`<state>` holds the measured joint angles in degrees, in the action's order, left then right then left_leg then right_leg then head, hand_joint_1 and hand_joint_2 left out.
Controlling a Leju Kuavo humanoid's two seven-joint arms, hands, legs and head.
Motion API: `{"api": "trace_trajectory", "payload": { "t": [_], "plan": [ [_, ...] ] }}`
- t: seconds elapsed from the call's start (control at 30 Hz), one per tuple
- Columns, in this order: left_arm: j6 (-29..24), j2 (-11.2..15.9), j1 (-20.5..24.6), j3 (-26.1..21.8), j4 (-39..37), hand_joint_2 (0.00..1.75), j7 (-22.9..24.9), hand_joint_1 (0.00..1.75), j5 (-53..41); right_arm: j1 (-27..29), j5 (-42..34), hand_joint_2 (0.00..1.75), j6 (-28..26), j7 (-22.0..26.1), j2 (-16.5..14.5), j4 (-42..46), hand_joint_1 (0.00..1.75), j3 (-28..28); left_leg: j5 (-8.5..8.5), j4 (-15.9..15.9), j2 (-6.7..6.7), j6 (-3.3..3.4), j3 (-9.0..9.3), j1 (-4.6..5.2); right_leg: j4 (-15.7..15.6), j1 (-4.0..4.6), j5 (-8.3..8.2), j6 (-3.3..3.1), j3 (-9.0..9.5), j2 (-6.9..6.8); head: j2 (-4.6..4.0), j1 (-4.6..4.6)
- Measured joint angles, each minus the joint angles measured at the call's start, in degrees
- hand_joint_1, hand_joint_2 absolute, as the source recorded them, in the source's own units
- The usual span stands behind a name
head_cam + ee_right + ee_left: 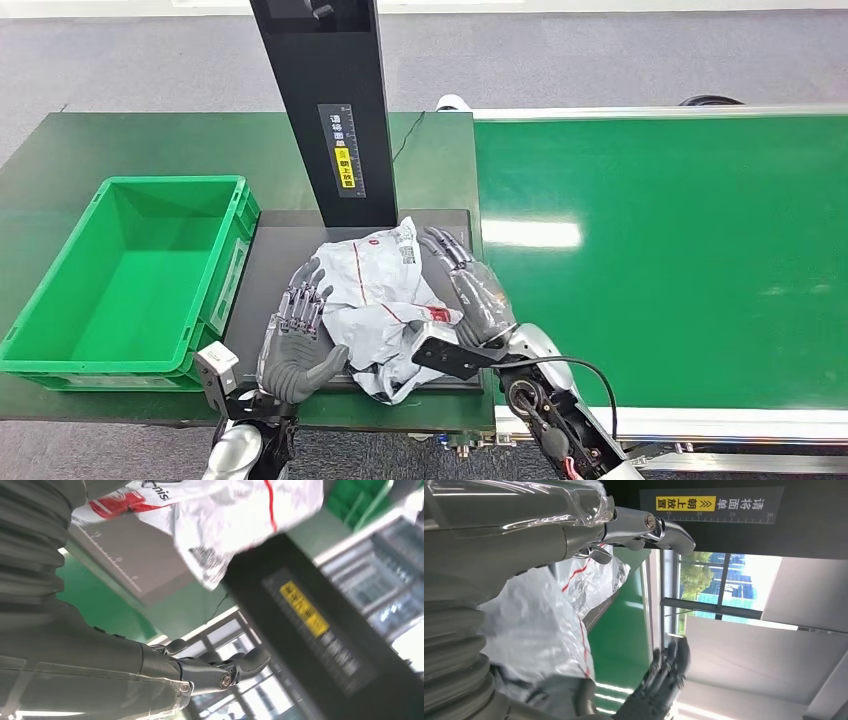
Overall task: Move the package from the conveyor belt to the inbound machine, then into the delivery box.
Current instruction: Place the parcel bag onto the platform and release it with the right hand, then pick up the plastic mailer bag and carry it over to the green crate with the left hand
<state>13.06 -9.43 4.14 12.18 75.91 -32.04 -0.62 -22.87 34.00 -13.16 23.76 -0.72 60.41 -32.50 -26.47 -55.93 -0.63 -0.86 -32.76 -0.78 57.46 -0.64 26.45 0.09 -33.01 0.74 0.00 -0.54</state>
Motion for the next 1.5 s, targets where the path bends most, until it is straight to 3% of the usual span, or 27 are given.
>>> {"api": "trace_trajectory", "payload": {
  "t": [0.23, 0.5, 0.67, 0.9, 1.0, 1.17, 1.43, 1.47, 1.5],
  "plan": [
    [-4.58, 0.44, 0.1, 0.48, 0.09, 1.75, -0.72, 0.0, -6.48, 6.15, -15.69, 1.75, 0.66, 3.11, -1.02, 6.01, 0.0, 9.72, -0.01, 0.0, 0.0, 0.01, -0.03, 0.0, 0.0, 0.0, 0.0, 0.0, -0.01, -0.01, 0.0, 0.01],
    [-6.47, 1.08, 0.21, 1.41, 0.17, 1.75, -1.01, 0.0, -8.8, 8.95, -18.11, 1.75, 1.34, 3.75, -1.67, 9.89, 0.0, 14.94, -0.01, 0.0, 0.0, 0.01, -0.02, 0.0, 0.0, 0.0, 0.0, 0.0, -0.01, 0.0, 0.0, 0.0],
    [-12.41, 1.52, 1.03, 2.08, 0.17, 1.75, 0.17, 0.0, -16.57, 10.7, -22.67, 1.75, 4.27, 4.0, -2.17, 12.32, 0.0, 17.64, -0.01, 0.0, -0.01, 0.01, -0.02, 0.0, 0.0, 0.0, 0.0, 0.0, -0.02, -0.01, 0.0, 0.0],
    [-20.1, 1.99, 5.12, 7.42, -1.39, 1.75, 11.71, 0.0, -40.6, 12.32, -23.26, 1.75, 8.55, 3.9, -2.46, 13.31, 0.0, 20.15, -0.01, 0.0, 0.0, 0.01, -0.03, 0.01, -0.01, -0.02, 0.0, 0.0, -0.01, -0.01, 0.0, 0.01],
    [-20.59, 1.99, 6.42, 9.79, -2.57, 1.75, 13.53, 0.0, -43.83, 12.58, -23.24, 1.75, 8.79, 3.97, -2.74, 13.31, 0.0, 20.59, -0.01, 0.0, 0.02, 0.01, -0.02, 0.01, -0.01, -0.02, -0.01, 0.0, -0.03, 0.01, 0.0, 0.0],
    [-18.96, 1.82, 9.1, 12.52, -5.04, 1.75, 18.18, 0.0, -48.8, 12.64, -22.52, 1.75, 9.79, 3.82, -3.41, 13.04, 0.0, 20.87, -0.01, 0.0, 0.0, 0.01, -0.03, 0.01, -0.01, -0.02, 0.0, 0.0, -0.05, 0.0, 0.0, -0.01],
    [-13.36, 0.05, 18.16, 16.05, -16.19, 1.75, 25.91, 0.0, -53.71, 12.67, -21.03, 1.75, 10.65, 3.32, -4.86, 12.0, 0.0, 21.18, 0.0, -0.02, 0.0, 0.01, -0.02, 0.02, -0.01, -0.03, -0.03, 0.02, -0.01, 0.0, 0.0, 0.0],
    [-12.9, -0.09, 18.87, 16.27, -17.65, 1.75, 26.03, 0.05, -53.89, 12.73, -21.0, 1.75, 10.65, 3.28, -4.9, 11.94, 0.0, 21.28, 0.0, -0.02, 0.0, 0.01, -0.02, 0.02, -0.01, -0.03, -0.03, 0.02, -0.01, 0.0, 0.0, 0.01],
    [-12.45, -0.24, 19.49, 16.49, -19.18, 1.75, 26.14, 0.42, -54.15, 12.79, -20.99, 1.75, 10.65, 3.19, -4.92, 11.91, 0.0, 21.4, 0.0, -0.02, 0.0, 0.01, -0.02, 0.02, -0.01, -0.03, -0.03, 0.02, -0.01, -0.01, 0.0, 0.0]
  ]
}}
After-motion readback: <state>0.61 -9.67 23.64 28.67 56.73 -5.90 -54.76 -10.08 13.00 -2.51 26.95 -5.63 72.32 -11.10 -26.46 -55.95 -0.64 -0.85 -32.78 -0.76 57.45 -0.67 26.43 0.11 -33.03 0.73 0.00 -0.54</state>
